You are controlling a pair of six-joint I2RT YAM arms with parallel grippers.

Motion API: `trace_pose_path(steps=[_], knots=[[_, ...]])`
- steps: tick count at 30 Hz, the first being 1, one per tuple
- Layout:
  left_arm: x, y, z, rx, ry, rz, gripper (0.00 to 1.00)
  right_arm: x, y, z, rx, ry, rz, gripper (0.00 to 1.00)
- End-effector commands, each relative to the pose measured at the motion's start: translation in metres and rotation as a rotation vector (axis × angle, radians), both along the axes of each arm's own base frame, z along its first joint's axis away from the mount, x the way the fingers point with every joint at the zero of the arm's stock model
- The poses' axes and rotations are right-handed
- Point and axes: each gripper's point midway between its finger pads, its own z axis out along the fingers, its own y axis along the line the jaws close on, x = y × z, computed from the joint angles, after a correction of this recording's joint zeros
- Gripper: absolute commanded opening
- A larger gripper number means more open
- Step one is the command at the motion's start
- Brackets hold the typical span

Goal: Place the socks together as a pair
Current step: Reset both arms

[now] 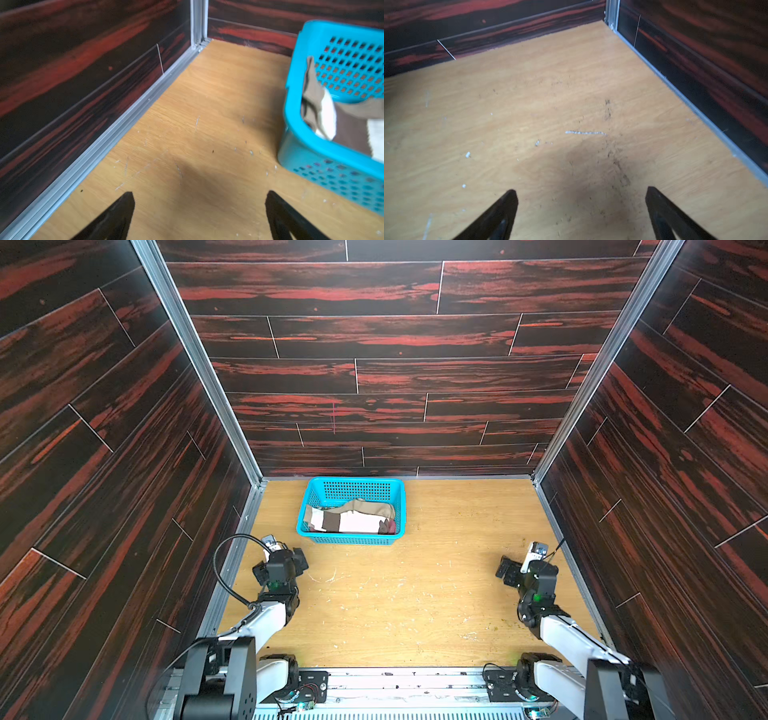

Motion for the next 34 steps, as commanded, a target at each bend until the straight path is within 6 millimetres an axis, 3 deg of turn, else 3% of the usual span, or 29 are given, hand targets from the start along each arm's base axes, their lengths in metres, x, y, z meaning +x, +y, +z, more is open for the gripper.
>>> trace_pose_path(steps=[1,3,5,6,8,10,11,12,34], knots=[[0.028,-0.001,0.027,0.051,-0.125,-0.047,1.0,0.028,0.005,0.047,0.013,-0.254,0.027,0.99],[0.044,-0.009,0.022,0.02,-0.08,-0.099,1.0,0.04,0.008,0.053,-0.017,-0.287,0.059,0.99],[0.056,-0.025,0.012,0.006,-0.107,-0.202,1.0,0.056,0.013,0.045,-0.063,-0.218,0.098,0.99],[0.057,-0.026,0.001,0.002,-0.099,-0.204,1.0,0.059,0.015,0.05,-0.107,-0.248,0.118,0.99],[0.064,-0.019,0.006,0.02,-0.185,-0.169,1.0,0.059,0.01,0.05,-0.143,-0.299,0.108,0.99],[0.058,-0.024,-0.006,-0.009,-0.071,-0.195,1.0,0.065,0.004,0.033,-0.111,-0.296,0.107,0.99],[0.061,-0.025,-0.005,-0.007,-0.072,-0.2,1.0,0.07,-0.002,0.035,-0.105,-0.289,0.071,0.99],[0.062,-0.023,-0.003,-0.002,-0.101,-0.19,1.0,0.07,-0.006,0.024,-0.063,-0.212,0.076,0.99],[0.061,-0.025,-0.004,0.0,-0.069,-0.209,1.0,0.068,-0.005,0.029,-0.069,-0.256,0.086,0.99]])
